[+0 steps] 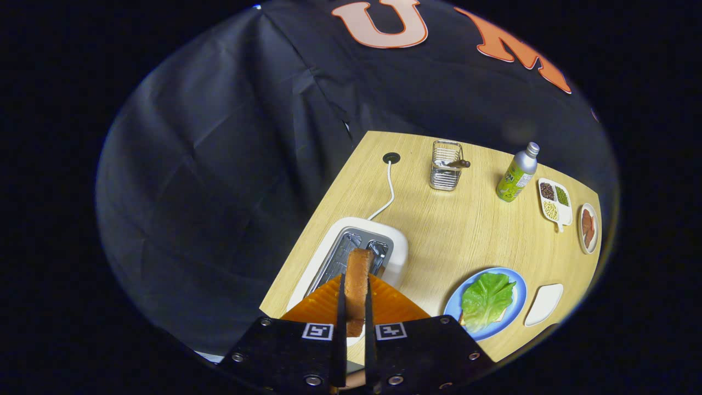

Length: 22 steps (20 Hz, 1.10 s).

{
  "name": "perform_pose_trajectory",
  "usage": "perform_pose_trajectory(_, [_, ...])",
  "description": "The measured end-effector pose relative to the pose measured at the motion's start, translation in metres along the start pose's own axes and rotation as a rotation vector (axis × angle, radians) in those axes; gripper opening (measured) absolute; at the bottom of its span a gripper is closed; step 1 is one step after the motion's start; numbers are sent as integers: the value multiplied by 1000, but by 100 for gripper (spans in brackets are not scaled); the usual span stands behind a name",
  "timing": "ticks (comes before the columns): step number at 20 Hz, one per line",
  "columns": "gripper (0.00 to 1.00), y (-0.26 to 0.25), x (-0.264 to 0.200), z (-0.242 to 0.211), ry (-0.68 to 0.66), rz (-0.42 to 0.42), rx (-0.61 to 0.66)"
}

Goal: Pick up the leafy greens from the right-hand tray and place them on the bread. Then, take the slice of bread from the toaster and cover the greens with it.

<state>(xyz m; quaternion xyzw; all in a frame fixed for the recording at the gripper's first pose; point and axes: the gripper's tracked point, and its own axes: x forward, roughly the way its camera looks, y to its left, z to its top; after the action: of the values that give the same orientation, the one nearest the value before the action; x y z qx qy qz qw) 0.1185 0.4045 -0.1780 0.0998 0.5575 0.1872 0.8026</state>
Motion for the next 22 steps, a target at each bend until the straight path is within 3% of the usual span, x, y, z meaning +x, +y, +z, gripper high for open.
perform_pose_trajectory(9, [14,-49,-50,-6,-89,72,63])
perform_pose_trajectory(22, [14,-160,-26,-64,-80,102,149])
